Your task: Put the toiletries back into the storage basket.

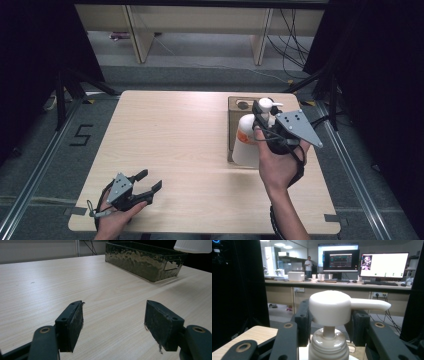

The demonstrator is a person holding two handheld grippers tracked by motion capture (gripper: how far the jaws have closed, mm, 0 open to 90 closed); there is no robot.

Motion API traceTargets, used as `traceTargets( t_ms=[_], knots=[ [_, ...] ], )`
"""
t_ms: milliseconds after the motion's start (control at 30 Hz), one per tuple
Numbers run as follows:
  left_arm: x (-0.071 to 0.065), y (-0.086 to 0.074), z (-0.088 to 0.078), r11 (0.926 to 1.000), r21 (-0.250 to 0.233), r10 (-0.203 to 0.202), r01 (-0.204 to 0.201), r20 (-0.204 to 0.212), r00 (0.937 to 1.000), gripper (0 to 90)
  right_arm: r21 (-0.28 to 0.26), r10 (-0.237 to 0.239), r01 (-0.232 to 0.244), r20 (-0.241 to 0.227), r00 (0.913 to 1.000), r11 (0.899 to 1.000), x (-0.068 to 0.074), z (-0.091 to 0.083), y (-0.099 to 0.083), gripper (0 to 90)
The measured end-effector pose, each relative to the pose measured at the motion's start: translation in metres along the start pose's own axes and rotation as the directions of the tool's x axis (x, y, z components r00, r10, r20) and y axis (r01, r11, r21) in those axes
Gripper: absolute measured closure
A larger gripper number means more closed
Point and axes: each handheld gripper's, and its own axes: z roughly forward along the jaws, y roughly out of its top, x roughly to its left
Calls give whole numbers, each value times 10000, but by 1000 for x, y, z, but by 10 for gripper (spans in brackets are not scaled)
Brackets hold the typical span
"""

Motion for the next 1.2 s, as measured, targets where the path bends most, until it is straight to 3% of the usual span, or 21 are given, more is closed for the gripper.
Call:
traceTargets(
  t_ms=[33, 267, 467, 1200],
  knots=[
    [-2, 0, -2, 9996, 174, -214, 217, -156, 9996, 308, 30, 57, -57, -9, 10000, 10000, 0, 2, 1, 601],
    [0, 0, 0, 10000, -12, -28, 28, -11, 10000, 308, 43, 121, -121, 8, 9999, 9999, -2, 8, 4, 601],
    [-1, 0, -2, 9997, 142, -210, 212, -136, 9997, 309, 23, 29, -29, 84, 10000, 10000, -5, 15, 5, 601],
    [-1, 0, -2, 9997, 127, -213, 214, -134, 9997, 310, 294, 64, -67, 118, 9999, 9995, -11, 43, 3, 601]
  ],
)
